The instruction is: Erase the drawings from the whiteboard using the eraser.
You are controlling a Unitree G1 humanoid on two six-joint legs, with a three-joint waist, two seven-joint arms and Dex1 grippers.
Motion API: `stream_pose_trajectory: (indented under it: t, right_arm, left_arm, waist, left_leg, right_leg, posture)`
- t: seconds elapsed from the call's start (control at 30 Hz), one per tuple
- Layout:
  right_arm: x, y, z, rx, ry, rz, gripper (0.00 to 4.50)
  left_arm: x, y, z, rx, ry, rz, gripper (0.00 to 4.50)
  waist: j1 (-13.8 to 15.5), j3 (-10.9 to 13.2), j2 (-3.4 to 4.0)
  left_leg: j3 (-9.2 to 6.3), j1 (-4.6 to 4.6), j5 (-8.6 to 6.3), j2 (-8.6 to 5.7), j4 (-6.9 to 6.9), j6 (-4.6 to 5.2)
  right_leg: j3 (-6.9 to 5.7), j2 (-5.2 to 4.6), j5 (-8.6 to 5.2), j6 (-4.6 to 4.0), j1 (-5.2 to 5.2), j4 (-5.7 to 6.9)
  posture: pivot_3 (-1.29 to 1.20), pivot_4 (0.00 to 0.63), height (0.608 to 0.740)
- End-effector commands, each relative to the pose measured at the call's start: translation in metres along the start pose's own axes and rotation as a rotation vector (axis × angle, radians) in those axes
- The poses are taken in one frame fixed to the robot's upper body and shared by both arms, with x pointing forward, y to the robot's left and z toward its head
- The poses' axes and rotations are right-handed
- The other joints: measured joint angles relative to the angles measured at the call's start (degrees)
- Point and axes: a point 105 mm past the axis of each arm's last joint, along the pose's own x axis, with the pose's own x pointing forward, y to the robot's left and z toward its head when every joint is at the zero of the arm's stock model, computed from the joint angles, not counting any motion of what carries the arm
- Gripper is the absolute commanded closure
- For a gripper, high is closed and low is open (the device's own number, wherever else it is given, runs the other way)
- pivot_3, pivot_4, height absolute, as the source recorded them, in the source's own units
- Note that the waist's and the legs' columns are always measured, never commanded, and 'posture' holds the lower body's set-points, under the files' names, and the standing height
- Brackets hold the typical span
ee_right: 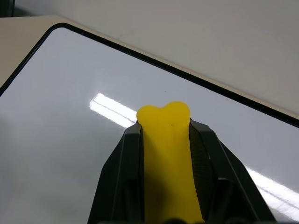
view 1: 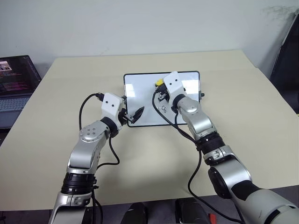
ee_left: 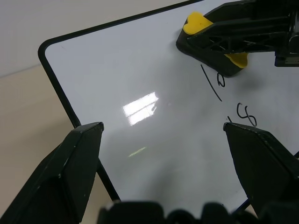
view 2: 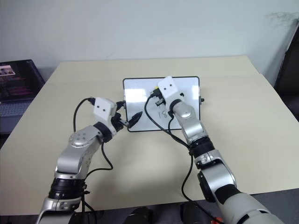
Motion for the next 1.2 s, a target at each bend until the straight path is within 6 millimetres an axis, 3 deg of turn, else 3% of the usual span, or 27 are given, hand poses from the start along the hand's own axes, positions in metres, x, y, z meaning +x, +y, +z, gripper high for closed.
stream_pose_trajectory:
  t: [0.03, 0.27, 1.2]
  right_arm:
    - [-0.003, 0.001, -0.014, -0.038, 0.066, 0.014, 3.5]
    - [-0.015, -0.008, -0.033, -0.09, 0.132, 0.006, 3.5]
    - [-0.045, -0.058, -0.064, -0.08, 0.254, -0.139, 3.5]
  left_arm:
    - [-0.002, 0.005, 0.011, 0.03, -0.041, 0.024, 0.0]
    - [-0.003, 0.004, 0.012, 0.022, -0.043, 0.027, 0.0]
    - [0.008, -0.004, 0.014, 0.011, -0.054, -0.016, 0.0]
  waist:
    - [0.0, 0.0, 0.0]
    - [0.2, 0.0, -0.02]
    - [1.9, -0.1, -0.1]
  left_leg:
    - [-0.01, 0.01, 0.0, 0.0, 0.0, 0.0]
    - [-0.06, 0.03, 0.0, -0.01, 0.02, 0.0]
    - [-0.27, 0.18, 0.06, -0.13, 0.06, -0.03]
  right_leg:
    - [0.0, 0.0, 0.0, 0.0, 0.01, 0.0]
    - [-0.05, 0.0, 0.0, 0.0, 0.09, -0.01]
    - [-0.19, 0.01, 0.1, 0.03, 0.4, -0.03]
  posture:
    - [0.0, 0.15, 0.74]
    - [0.0, 0.15, 0.74]
    - [0.0, 0.15, 0.74]
